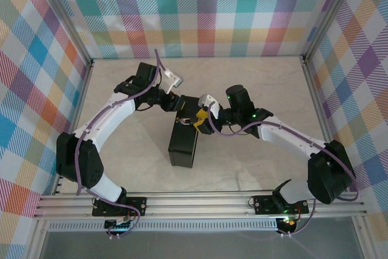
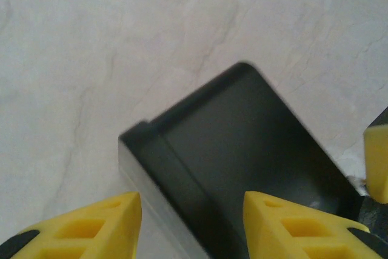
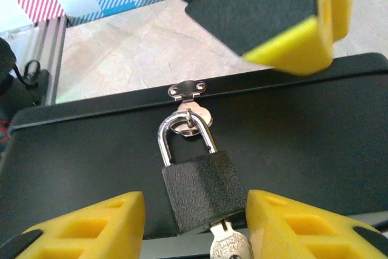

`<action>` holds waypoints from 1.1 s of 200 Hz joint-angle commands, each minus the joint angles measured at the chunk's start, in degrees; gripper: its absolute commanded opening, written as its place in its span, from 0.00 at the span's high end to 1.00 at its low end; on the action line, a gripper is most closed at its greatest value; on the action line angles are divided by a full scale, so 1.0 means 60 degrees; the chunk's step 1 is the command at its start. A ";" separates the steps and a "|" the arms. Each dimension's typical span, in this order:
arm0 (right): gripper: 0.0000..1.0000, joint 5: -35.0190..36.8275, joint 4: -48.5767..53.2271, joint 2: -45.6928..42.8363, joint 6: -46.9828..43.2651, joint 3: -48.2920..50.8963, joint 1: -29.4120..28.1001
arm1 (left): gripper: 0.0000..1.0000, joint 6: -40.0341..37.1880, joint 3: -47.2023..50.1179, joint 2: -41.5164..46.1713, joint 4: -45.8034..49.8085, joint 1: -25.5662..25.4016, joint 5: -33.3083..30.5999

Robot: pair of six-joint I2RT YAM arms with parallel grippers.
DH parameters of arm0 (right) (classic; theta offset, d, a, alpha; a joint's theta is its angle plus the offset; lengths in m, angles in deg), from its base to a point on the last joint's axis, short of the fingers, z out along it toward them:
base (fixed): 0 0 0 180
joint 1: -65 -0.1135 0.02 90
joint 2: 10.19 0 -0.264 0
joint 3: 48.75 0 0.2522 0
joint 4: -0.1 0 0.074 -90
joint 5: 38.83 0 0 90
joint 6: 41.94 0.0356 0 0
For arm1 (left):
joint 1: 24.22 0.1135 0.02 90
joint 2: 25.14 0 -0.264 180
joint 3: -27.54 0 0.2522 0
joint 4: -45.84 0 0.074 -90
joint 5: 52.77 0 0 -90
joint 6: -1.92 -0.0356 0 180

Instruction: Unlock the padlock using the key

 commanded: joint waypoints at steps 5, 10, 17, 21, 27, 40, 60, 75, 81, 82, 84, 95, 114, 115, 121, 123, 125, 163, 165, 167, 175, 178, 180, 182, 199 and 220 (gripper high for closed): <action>0.53 -0.0140 -0.0391 0.0338 -0.1423 -0.0465 -0.0121 | 0.53 0.0363 0.0121 0.0385 0.0029 0.0114 -0.0391; 0.53 -0.0123 -0.0345 0.0396 -0.1538 -0.0491 -0.0152 | 0.53 0.0336 0.0118 0.0361 0.0063 0.0128 -0.0372; 0.54 -0.0087 -0.0259 0.0476 -0.1690 -0.0539 -0.0196 | 0.53 0.0299 0.0126 0.0317 0.0087 0.0147 -0.0310; 0.54 -0.0079 -0.0191 0.0517 -0.1771 -0.0568 -0.0202 | 0.53 0.0280 0.0123 0.0297 0.0089 0.0144 -0.0293; 0.54 -0.0047 -0.0121 0.0555 -0.1845 -0.0595 -0.0219 | 0.53 0.0289 0.0141 0.0267 0.0089 0.0144 -0.0275; 0.54 0.0050 -0.0159 0.0549 -0.1920 -0.0562 -0.0248 | 0.53 0.0290 0.0167 0.0207 0.0077 0.0143 -0.0227; 0.52 0.0075 -0.0188 0.0483 -0.2107 -0.0543 -0.0291 | 0.54 0.0265 0.0193 0.0121 0.0074 0.0140 0.0004; 0.60 0.0019 0.0196 0.0561 -0.2410 -0.0727 -0.0323 | 0.54 0.0261 0.0191 0.0048 0.0064 0.0144 0.0084; 0.67 0.0038 0.0451 0.0645 -0.2510 -0.0887 -0.0322 | 0.54 0.0261 0.0173 0.0030 0.0060 0.0144 0.0043; 0.68 0.0042 0.0483 0.0659 -0.2528 -0.0908 -0.0322 | 0.54 0.0261 0.0167 0.0030 0.0060 0.0144 0.0038; 0.71 0.0063 0.0572 0.0677 -0.2553 -0.0961 -0.0323 | 0.54 0.0261 0.0170 0.0029 0.0060 0.0140 0.0016; 0.81 0.0139 0.0891 0.0781 -0.2632 -0.1089 -0.0323 | 0.54 0.0254 0.0146 0.0015 0.0064 0.0144 -0.0065; 0.88 -0.0022 0.1151 0.0755 -0.2510 -0.1101 -0.0308 | 0.54 0.0261 0.0102 0.0029 0.0061 0.0145 -0.0072; 0.88 -0.0022 0.1151 0.0755 -0.2510 -0.1101 -0.0308 | 0.54 0.0261 0.0095 0.0029 0.0060 0.0145 -0.0071; 0.88 -0.0102 0.1288 0.0712 -0.2430 -0.1130 -0.0297 | 0.54 0.0261 0.0081 0.0029 0.0075 0.0144 -0.0061; 0.88 -0.0116 0.1311 0.0715 -0.2415 -0.1132 -0.0295 | 0.54 0.0261 0.0068 0.0029 0.0075 0.0144 -0.0078; 0.89 -0.0126 0.1332 0.0706 -0.2367 -0.1159 -0.0294 | 0.54 0.0261 0.0061 0.0029 0.0075 0.0144 -0.0079; 0.94 -0.0702 0.1806 0.0568 0.0028 -0.1919 0.0127 | 0.55 0.0694 -0.0138 0.0069 0.0144 0.0129 -0.0729; 0.94 -0.0720 0.1863 0.0563 0.0140 -0.1957 0.0130 | 0.55 0.0721 -0.0144 0.0072 0.0147 0.0129 -0.0729; 0.94 -0.0731 0.1939 0.0558 0.0216 -0.2021 0.0131 | 0.55 0.0724 -0.0146 0.0084 0.0166 0.0129 -0.0721; 0.90 -0.0873 0.2285 0.0574 0.0336 -0.2180 0.0130 | 0.55 0.0769 -0.0140 0.0122 0.0170 0.0122 -0.0685; 0.89 -0.0915 0.2376 0.0561 0.0359 -0.2192 0.0131 | 0.55 0.0780 -0.0121 0.0138 0.0153 0.0116 -0.0678; 0.88 -0.0919 0.2415 0.0550 0.0377 -0.2197 0.0131 | 0.55 0.0783 -0.0100 0.0155 0.0138 0.0115 -0.0672; 0.88 -0.0902 0.2443 0.0526 0.0400 -0.2173 0.0131 | 0.55 0.0787 -0.0083 0.0171 0.0124 0.0115 -0.0682; 0.89 -0.0563 0.2280 0.0327 0.0535 -0.1867 0.0135 | 0.55 0.0802 0.0036 0.0249 0.0067 0.0115 -0.0698; 0.90 -0.0183 0.2216 0.0349 0.0453 -0.1790 0.0133 | 0.55 0.0805 0.0011 0.0220 0.0104 0.0115 -0.0671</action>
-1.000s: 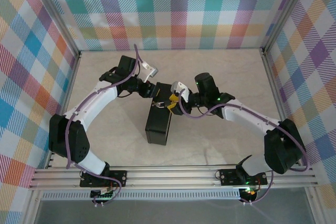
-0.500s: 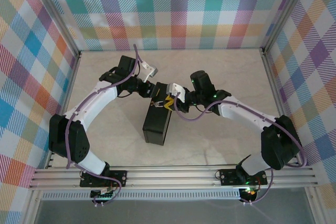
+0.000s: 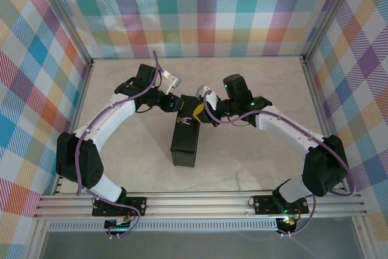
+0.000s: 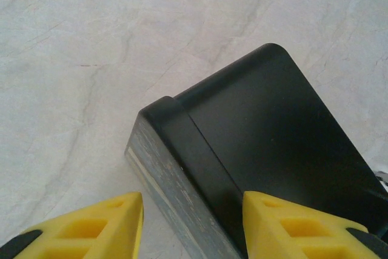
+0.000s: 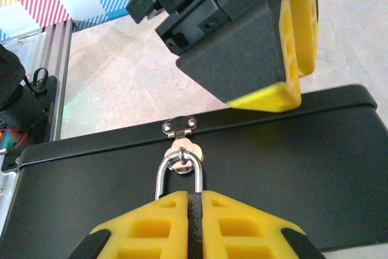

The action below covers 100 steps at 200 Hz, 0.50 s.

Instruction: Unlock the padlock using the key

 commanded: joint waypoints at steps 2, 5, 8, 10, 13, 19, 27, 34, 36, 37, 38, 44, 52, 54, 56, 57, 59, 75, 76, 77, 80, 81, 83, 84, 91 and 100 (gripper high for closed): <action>0.90 0.0094 0.0262 -0.0232 0.0332 0.0021 0.0008 | 0.55 0.0155 -0.0099 0.0220 0.0111 0.0082 -0.0241; 0.89 0.0094 0.0269 -0.0208 0.0291 0.0024 0.0015 | 0.55 0.0162 -0.0100 0.0220 0.0111 0.0082 -0.0229; 0.89 0.0083 0.0261 -0.0179 0.0268 0.0011 0.0010 | 0.55 0.0162 -0.0105 0.0220 0.0104 0.0082 -0.0215; 0.89 0.0081 0.0256 -0.0156 0.0253 0.0010 0.0008 | 0.55 0.0170 -0.0103 0.0223 0.0099 0.0082 -0.0201; 0.88 0.0092 0.0254 -0.0130 0.0236 0.0010 0.0008 | 0.55 0.0162 -0.0111 0.0220 0.0097 0.0082 -0.0186; 0.86 0.0121 0.0213 -0.0059 0.0219 -0.0004 0.0008 | 0.55 0.0177 -0.0121 0.0220 0.0083 0.0071 -0.0182; 0.84 0.0132 0.0228 0.0022 0.0171 -0.0052 0.0008 | 0.55 0.0176 -0.0132 0.0220 0.0082 0.0067 -0.0183; 0.82 0.0100 0.0272 0.0100 0.0111 -0.0091 0.0008 | 0.55 0.0167 -0.0157 0.0210 0.0096 0.0067 -0.0167; 0.82 0.0090 0.0288 0.0122 0.0093 -0.0100 0.0008 | 0.55 0.0172 -0.0164 0.0217 0.0107 0.0067 -0.0156; 0.82 0.0085 0.0293 0.0129 0.0083 -0.0104 0.0008 | 0.55 0.0165 -0.0160 0.0218 0.0109 0.0067 -0.0154; 0.81 0.0083 0.0302 0.0124 0.0070 -0.0106 0.0008 | 0.55 0.0154 -0.0158 0.0219 0.0110 0.0067 -0.0153; 0.79 0.0068 0.0331 0.0158 -0.0002 -0.0100 0.0008 | 0.55 0.0157 -0.0164 0.0220 0.0134 0.0067 -0.0163; 0.77 0.0066 0.0321 0.0144 -0.0057 -0.0066 0.0009 | 0.55 0.0156 -0.0177 0.0223 0.0126 0.0067 -0.0180; 0.77 0.0066 0.0311 0.0148 -0.0066 -0.0053 0.0008 | 0.55 0.0147 -0.0180 0.0231 0.0133 0.0067 -0.0181; 0.76 0.0066 0.0312 0.0135 -0.0083 -0.0039 0.0011 | 0.55 0.0141 -0.0184 0.0230 0.0139 0.0067 -0.0182; 0.76 0.0066 0.0297 0.0135 -0.0093 -0.0037 0.0010 | 0.55 0.0142 -0.0170 0.0232 0.0140 0.0067 -0.0182; 0.75 0.0066 0.0294 0.0117 -0.0108 -0.0013 0.0008 | 0.55 0.0140 -0.0167 0.0234 0.0140 0.0067 -0.0182; 0.74 0.0090 0.0256 0.0075 -0.0167 0.0104 0.0008 | 0.56 0.0131 -0.0171 0.0207 0.0128 0.0067 -0.0187; 0.74 0.0086 0.0255 0.0075 -0.0172 0.0108 0.0008 | 0.56 0.0130 -0.0171 0.0206 0.0134 0.0067 -0.0184; 0.74 0.0083 0.0262 0.0076 -0.0174 0.0117 0.0008 | 0.56 0.0137 -0.0171 0.0198 0.0130 0.0067 -0.0183; 0.74 0.0061 0.0247 0.0073 -0.0189 0.0137 0.0008 | 0.56 0.0135 -0.0182 0.0184 0.0130 0.0067 -0.0171; 0.74 0.0049 0.0250 0.0074 -0.0190 0.0146 0.0015 | 0.56 0.0132 -0.0184 0.0180 0.0128 0.0067 -0.0169; 0.75 0.0033 0.0235 0.0065 -0.0191 0.0161 0.0013 | 0.56 0.0137 -0.0185 0.0177 0.0127 0.0067 -0.0167; 0.75 0.0035 0.0222 0.0063 -0.0177 0.0166 0.0010 | 0.56 0.0140 -0.0186 0.0176 0.0126 0.0067 -0.0160; 0.77 0.0003 0.0124 0.0056 -0.0132 0.0204 0.0008 | 0.56 0.0145 -0.0211 0.0139 0.0126 0.0067 -0.0141; 0.81 -0.0056 0.0111 0.0073 -0.0047 0.0186 0.0009 | 0.56 0.0186 -0.0245 0.0110 0.0140 0.0053 -0.0110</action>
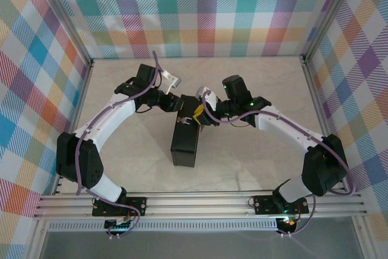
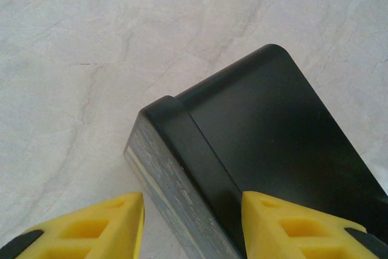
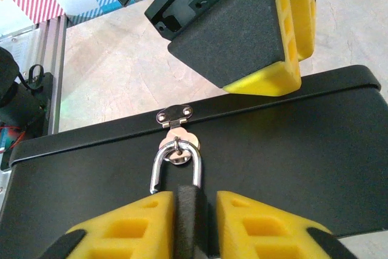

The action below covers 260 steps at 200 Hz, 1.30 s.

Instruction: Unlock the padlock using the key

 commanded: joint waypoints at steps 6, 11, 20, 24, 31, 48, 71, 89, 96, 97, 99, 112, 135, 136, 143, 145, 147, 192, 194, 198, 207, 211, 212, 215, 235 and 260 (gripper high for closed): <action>0.82 -0.0267 -0.0021 0.0029 -0.0042 0.0106 -0.0006 | 0.56 0.0116 -0.0272 0.0090 0.0152 0.0039 -0.0105; 0.82 -0.0348 -0.0022 0.0040 -0.0038 0.0083 -0.0005 | 0.56 0.0105 -0.0288 0.0088 0.0168 0.0017 -0.0122; 0.81 -0.0383 -0.0013 0.0036 -0.0067 0.0068 -0.0045 | 0.56 0.0140 -0.0302 0.0073 0.0219 -0.0018 -0.0184; 0.79 -0.0342 -0.0022 0.0056 -0.0074 0.0068 -0.0063 | 0.56 0.0148 -0.0307 0.0073 0.0235 -0.0033 -0.0233; 0.78 -0.0226 0.0047 0.0080 -0.0081 0.0054 -0.0105 | 0.56 0.0196 -0.0317 0.0084 0.0279 -0.0043 -0.0300; 0.80 0.0039 0.0144 0.0170 0.0002 0.0054 -0.0163 | 0.56 0.0298 -0.0309 0.0101 0.0381 -0.0050 -0.0377; 0.96 0.0625 0.0196 0.0196 0.0096 0.0054 -0.0349 | 0.56 0.0446 -0.0274 0.0132 0.0441 -0.0101 -0.0542; 1.00 0.1516 0.0234 0.0165 0.0747 -0.0131 -0.0406 | 0.56 0.0578 -0.0240 0.0132 0.0499 -0.0201 -0.0913; 1.00 0.1911 0.0254 0.0119 0.1107 -0.0238 -0.0403 | 0.56 0.0634 -0.0237 0.0121 0.0541 -0.0246 -0.0997; 1.00 0.1971 0.0263 0.0111 0.1165 -0.0253 -0.0403 | 0.56 0.0647 -0.0241 0.0119 0.0546 -0.0258 -0.1010; 1.00 0.2089 0.0289 0.0086 0.1274 -0.0290 -0.0403 | 0.56 0.0676 -0.0244 0.0118 0.0561 -0.0267 -0.1039; 1.00 0.2642 0.0450 -0.0077 0.2004 -0.0479 -0.0403 | 0.56 0.0839 -0.0236 0.0088 0.0587 -0.0395 -0.1244; 1.00 0.3520 0.0607 -0.0513 0.3369 -0.0456 -0.0417 | 0.56 0.0974 -0.0201 0.0044 0.0595 -0.0617 -0.1682; 1.00 0.3566 0.0615 -0.0535 0.3423 -0.0450 -0.0410 | 0.56 0.0979 -0.0201 0.0044 0.0595 -0.0626 -0.1697; 1.00 0.3864 0.0595 -0.0645 0.3795 -0.0382 -0.0417 | 0.56 0.1043 -0.0226 0.0016 0.0595 -0.0657 -0.1815; 1.00 0.3939 0.0591 -0.0681 0.3905 -0.0363 -0.0417 | 0.56 0.1060 -0.0240 0.0008 0.0595 -0.0663 -0.1855; 1.00 0.4024 0.0572 -0.0716 0.4002 -0.0340 -0.0417 | 0.56 0.1086 -0.0240 0.0002 0.0595 -0.0661 -0.1887; 1.00 0.5541 -0.0240 -0.0938 0.6722 0.0187 -0.0702 | 0.56 0.2001 -0.0384 -0.0103 0.0435 -0.0712 -0.2434; 1.00 0.5611 -0.0277 -0.0930 0.6809 0.0208 -0.0745 | 0.56 0.2017 -0.0382 -0.0103 0.0423 -0.0725 -0.2427; 1.00 0.5856 -0.0350 -0.0912 0.7014 0.0221 -0.0865 | 0.56 0.2042 -0.0377 -0.0110 0.0406 -0.0758 -0.2371; 1.00 0.6311 -0.0488 -0.0848 0.7260 0.0235 -0.1078 | 0.56 0.2080 -0.0380 -0.0131 0.0404 -0.0829 -0.2266; 1.00 0.6488 -0.0558 -0.0812 0.7363 0.0242 -0.1172 | 0.56 0.2088 -0.0378 -0.0146 0.0401 -0.0860 -0.2239; 1.00 0.6522 -0.0575 -0.0802 0.7391 0.0243 -0.1197 | 0.56 0.2092 -0.0377 -0.0153 0.0402 -0.0873 -0.2232; 1.00 0.6600 -0.0637 -0.0761 0.7443 0.0244 -0.1258 | 0.56 0.2107 -0.0376 -0.0160 0.0393 -0.0903 -0.2213; 1.00 0.6861 -0.1222 -0.0440 0.7879 0.0315 -0.1604 | 0.56 0.2102 -0.0349 -0.0247 0.0404 -0.1056 -0.2101; 1.00 0.7617 -0.1625 -0.0045 0.8342 0.0224 -0.1901 | 0.56 0.2068 -0.0351 -0.0322 0.0476 -0.1116 -0.1994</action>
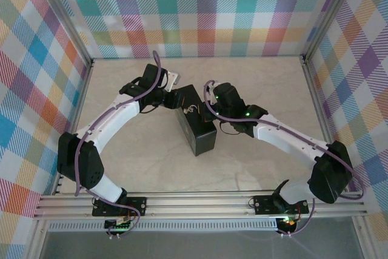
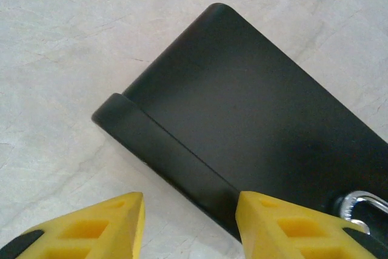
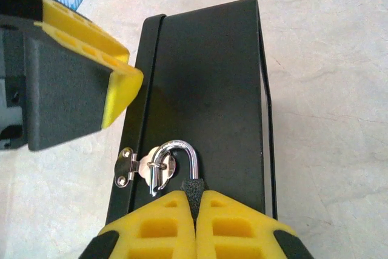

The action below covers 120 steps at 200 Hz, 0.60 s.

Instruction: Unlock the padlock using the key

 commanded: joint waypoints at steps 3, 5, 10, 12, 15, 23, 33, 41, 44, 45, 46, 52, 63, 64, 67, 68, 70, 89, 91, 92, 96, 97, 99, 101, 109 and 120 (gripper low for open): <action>1.00 0.1214 -0.1117 0.0592 0.1072 0.0012 -0.0315 | 0.56 0.0063 -0.0065 -0.0279 0.0514 -0.0305 0.0375; 1.00 0.1273 -0.1151 0.0612 0.1103 0.0011 -0.0331 | 0.56 0.0038 -0.0063 -0.0279 0.0514 -0.0306 0.0388; 1.00 0.1435 -0.1298 0.0653 0.1190 0.0010 -0.0366 | 0.56 0.0021 -0.0063 -0.0292 0.0528 -0.0307 0.0413; 1.00 0.1482 -0.1348 0.0668 0.1217 0.0011 -0.0381 | 0.56 0.0017 -0.0063 -0.0293 0.0529 -0.0307 0.0427; 1.00 0.1572 -0.1428 0.0687 0.1275 0.0011 -0.0398 | 0.57 0.0008 -0.0066 -0.0293 0.0521 -0.0300 0.0446; 1.00 0.1776 -0.1662 0.0755 0.1406 0.0011 -0.0454 | 0.57 0.0001 -0.0051 -0.0321 0.0529 -0.0306 0.0511; 1.00 0.2039 -0.1929 0.0857 0.1542 -0.0005 -0.0536 | 0.57 0.0000 -0.0057 -0.0376 0.0529 -0.0295 0.0681; 1.00 0.2195 -0.2165 0.0976 0.1546 -0.0039 -0.0633 | 0.58 0.0000 -0.0056 -0.0434 0.0515 -0.0307 0.0803; 1.00 0.2233 -0.2208 0.1023 0.1520 -0.0065 -0.0678 | 0.58 -0.0001 -0.0053 -0.0452 0.0521 -0.0307 0.0826; 1.00 0.2238 -0.2238 0.1033 0.1502 -0.0071 -0.0686 | 0.58 0.0000 -0.0051 -0.0453 0.0510 -0.0307 0.0829; 1.00 0.2234 -0.2268 0.1053 0.1486 -0.0081 -0.0697 | 0.58 0.0008 -0.0049 -0.0461 0.0512 -0.0307 0.0830; 1.00 0.2230 -0.2291 0.1188 0.1428 -0.0186 -0.0747 | 0.58 0.0015 -0.0039 -0.0483 0.0492 -0.0303 0.0765; 1.00 0.2293 -0.2072 0.1348 0.1405 -0.0392 -0.0766 | 0.58 -0.0022 -0.0019 -0.0470 0.0510 -0.0307 0.0505; 1.00 0.2305 -0.2067 0.1350 0.1393 -0.0396 -0.0766 | 0.58 -0.0025 -0.0027 -0.0470 0.0519 -0.0307 0.0485; 1.00 0.2351 -0.2051 0.1359 0.1378 -0.0388 -0.0766 | 0.58 -0.0037 -0.0033 -0.0458 0.0538 -0.0300 0.0413; 1.00 0.2371 -0.2057 0.1355 0.1373 -0.0379 -0.0766 | 0.58 -0.0040 -0.0033 -0.0456 0.0548 -0.0296 0.0395; 1.00 0.2422 -0.2072 0.1334 0.1358 -0.0361 -0.0766 | 0.58 -0.0057 -0.0048 -0.0448 0.0556 -0.0293 0.0363; 1.00 0.2857 -0.2094 0.0955 0.1068 -0.0039 -0.0602 | 0.56 -0.0149 -0.0146 -0.0284 0.0616 -0.0172 0.0340; 1.00 0.2841 -0.2067 0.0908 0.1044 -0.0012 -0.0560 | 0.56 -0.0147 -0.0150 -0.0269 0.0617 -0.0156 0.0346; 1.00 0.2835 -0.2065 0.0881 0.1022 -0.0001 -0.0531 | 0.56 -0.0153 -0.0165 -0.0259 0.0609 -0.0144 0.0347; 1.00 0.2810 -0.2023 0.0756 0.0978 0.0078 -0.0411 | 0.55 -0.0146 -0.0179 -0.0225 0.0602 -0.0112 0.0362; 1.00 0.2798 -0.2014 0.0732 0.0967 0.0096 -0.0376 | 0.55 -0.0153 -0.0187 -0.0215 0.0602 -0.0099 0.0369; 1.00 0.2782 -0.1992 0.0677 0.0945 0.0127 -0.0321 | 0.55 -0.0147 -0.0215 -0.0197 0.0595 -0.0083 0.0375; 1.00 0.2763 -0.1968 0.0608 0.0925 0.0150 -0.0245 | 0.54 -0.0146 -0.0233 -0.0174 0.0589 -0.0057 0.0384; 1.00 0.2594 -0.1933 0.0321 0.0825 0.0350 0.0069 | 0.53 -0.0157 -0.0287 -0.0122 0.0547 0.0017 0.0417; 1.00 0.2068 -0.1912 -0.0055 0.0578 0.0607 0.0621 | 0.52 -0.0134 -0.0395 -0.0061 0.0507 0.0123 0.0508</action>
